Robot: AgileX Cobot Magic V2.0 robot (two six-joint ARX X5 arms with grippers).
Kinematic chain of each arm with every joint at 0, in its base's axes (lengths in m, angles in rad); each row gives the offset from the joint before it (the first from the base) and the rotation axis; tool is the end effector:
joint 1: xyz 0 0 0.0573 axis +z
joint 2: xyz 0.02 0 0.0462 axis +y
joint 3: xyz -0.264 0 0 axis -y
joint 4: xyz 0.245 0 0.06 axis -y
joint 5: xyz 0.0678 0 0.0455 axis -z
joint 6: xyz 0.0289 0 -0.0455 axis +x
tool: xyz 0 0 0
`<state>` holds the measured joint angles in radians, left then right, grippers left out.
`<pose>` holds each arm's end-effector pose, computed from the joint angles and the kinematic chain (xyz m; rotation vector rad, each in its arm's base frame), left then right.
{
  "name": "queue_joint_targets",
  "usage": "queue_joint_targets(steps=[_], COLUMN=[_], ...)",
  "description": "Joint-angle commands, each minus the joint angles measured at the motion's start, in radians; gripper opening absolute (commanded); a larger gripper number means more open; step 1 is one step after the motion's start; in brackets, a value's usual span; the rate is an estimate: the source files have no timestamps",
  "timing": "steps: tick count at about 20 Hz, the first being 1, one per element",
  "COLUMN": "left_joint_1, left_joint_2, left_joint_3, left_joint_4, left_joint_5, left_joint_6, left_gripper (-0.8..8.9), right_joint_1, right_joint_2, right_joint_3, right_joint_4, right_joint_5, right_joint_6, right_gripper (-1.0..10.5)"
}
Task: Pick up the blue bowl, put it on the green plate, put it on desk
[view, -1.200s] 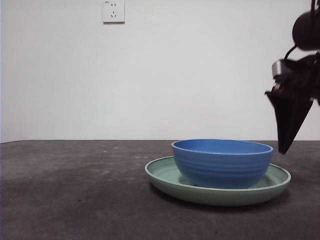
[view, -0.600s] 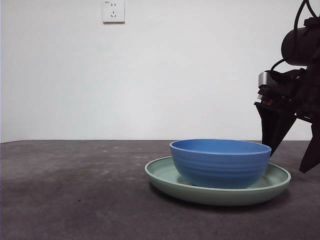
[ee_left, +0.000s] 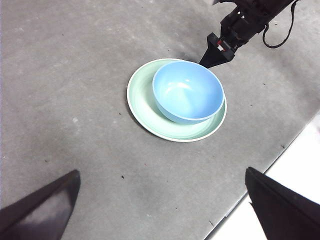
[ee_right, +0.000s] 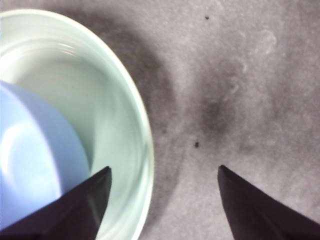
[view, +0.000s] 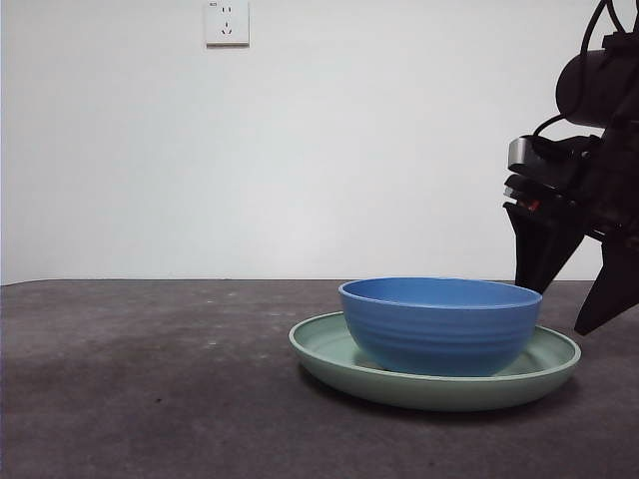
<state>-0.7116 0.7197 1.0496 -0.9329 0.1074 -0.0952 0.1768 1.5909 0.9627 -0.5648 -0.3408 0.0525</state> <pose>0.0838 -0.0764 0.3589 0.0971 0.6281 -0.7636 0.2876 0.0612 0.1837 0.1438 1.2132 0.4227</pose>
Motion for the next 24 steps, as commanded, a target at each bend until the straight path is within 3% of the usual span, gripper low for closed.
queue_joint_targets(steps=[1, 4, 13, 15, 24], left_joint_1=[-0.008, -0.008, -0.008, -0.008, -0.008], left_joint_2=[0.004, 0.004, 0.004, 0.004, 0.004], left_joint_3=[0.01, 0.01, 0.01, 0.01, 0.01], left_joint_4=[0.014, 0.014, 0.013, 0.014, 0.012], left_joint_5=[0.003, 0.003, 0.003, 0.003, 0.003], left_joint_6=[-0.003, -0.003, -0.003, -0.002, -0.002], left_gripper=[5.31, 5.31, 5.31, 5.31, 5.31], right_joint_1=[0.005, 0.01, 0.025, 0.025, -0.004], right_joint_2=[0.043, 0.066, 0.115, 0.122, 0.121], right_joint_3=[0.018, 0.018, 0.018, 0.018, 0.06], right_joint_4=[0.005, 0.021, 0.029, 0.026, -0.021], right_joint_5=[-0.024, -0.078, -0.083, -0.087, -0.095], right_joint_6=[-0.008, -0.003, 0.002, 0.008, 0.026], right_gripper=[3.2, 2.8, 1.2, 0.2, 0.1])
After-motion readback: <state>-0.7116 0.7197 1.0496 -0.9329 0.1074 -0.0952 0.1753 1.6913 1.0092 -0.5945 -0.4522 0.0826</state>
